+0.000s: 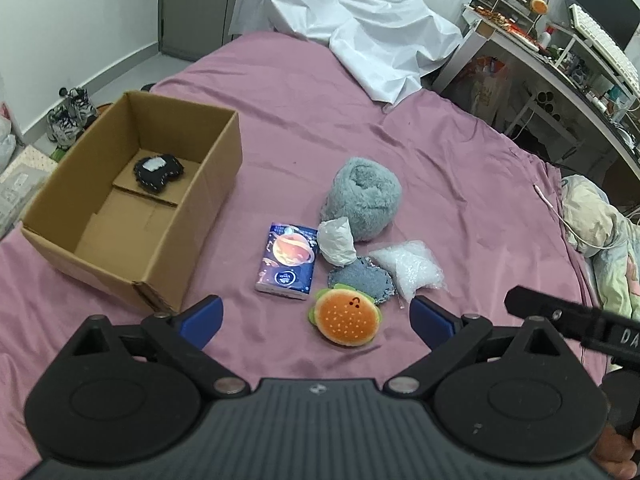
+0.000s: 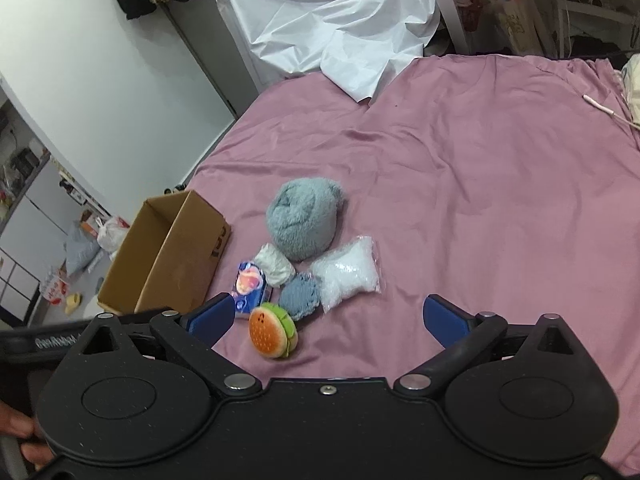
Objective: Organize soft objects
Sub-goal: 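Grasp the burger plush with the left tool while the right tool grasps the foam-bead bag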
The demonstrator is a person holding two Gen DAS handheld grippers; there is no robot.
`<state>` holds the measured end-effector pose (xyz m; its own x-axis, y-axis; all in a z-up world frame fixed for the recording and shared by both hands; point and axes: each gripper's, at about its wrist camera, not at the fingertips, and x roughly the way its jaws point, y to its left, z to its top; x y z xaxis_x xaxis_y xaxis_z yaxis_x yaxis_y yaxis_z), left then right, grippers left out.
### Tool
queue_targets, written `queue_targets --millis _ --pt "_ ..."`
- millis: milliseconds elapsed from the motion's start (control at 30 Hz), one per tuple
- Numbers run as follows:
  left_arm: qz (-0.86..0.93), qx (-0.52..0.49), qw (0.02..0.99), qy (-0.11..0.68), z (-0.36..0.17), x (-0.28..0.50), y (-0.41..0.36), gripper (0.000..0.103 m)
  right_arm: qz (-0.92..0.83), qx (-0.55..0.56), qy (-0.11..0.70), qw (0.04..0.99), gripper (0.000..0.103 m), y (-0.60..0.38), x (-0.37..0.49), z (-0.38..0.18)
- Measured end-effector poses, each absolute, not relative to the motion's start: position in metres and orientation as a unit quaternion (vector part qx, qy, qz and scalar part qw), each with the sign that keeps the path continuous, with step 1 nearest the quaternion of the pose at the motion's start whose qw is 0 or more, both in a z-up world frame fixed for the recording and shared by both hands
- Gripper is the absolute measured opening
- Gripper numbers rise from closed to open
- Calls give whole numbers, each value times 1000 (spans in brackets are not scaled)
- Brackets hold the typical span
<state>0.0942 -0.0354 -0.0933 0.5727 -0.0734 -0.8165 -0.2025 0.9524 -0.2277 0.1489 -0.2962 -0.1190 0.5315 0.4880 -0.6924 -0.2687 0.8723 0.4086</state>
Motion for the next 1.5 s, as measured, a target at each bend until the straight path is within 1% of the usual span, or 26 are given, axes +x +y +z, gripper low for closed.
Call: queue_targets --millis 400,633,767,833,900,933,1100,1433,1500 --pt "48 -170 856 485 -126 118 -48 100 204 152 428 867 103 -295 183 -127" --pt "56 -195 848 490 -146 126 -51 99 203 190 456 846 103 -293 204 -142" --pt "64 -222 838 494 -160 130 -47 90 200 185 462 844 103 -286 211 -152" --pt "70 -233 833 496 -167 133 -45 83 193 175 460 849 103 -282 212 -155" --pt "71 -248 827 499 -173 135 -44 74 195 168 456 852 103 -278 215 -158" --pt "69 -256 825 499 -176 136 -43 72 199 168 455 851 103 -277 217 -159" --pt "65 -275 819 498 -185 141 -46 68 199 152 470 847 103 -266 228 -170" --pt "79 -275 809 513 -203 151 -55 68 179 131 496 839 101 -255 243 -192" --pt "84 -274 808 515 -202 153 -55 62 179 127 501 837 98 -252 245 -196"
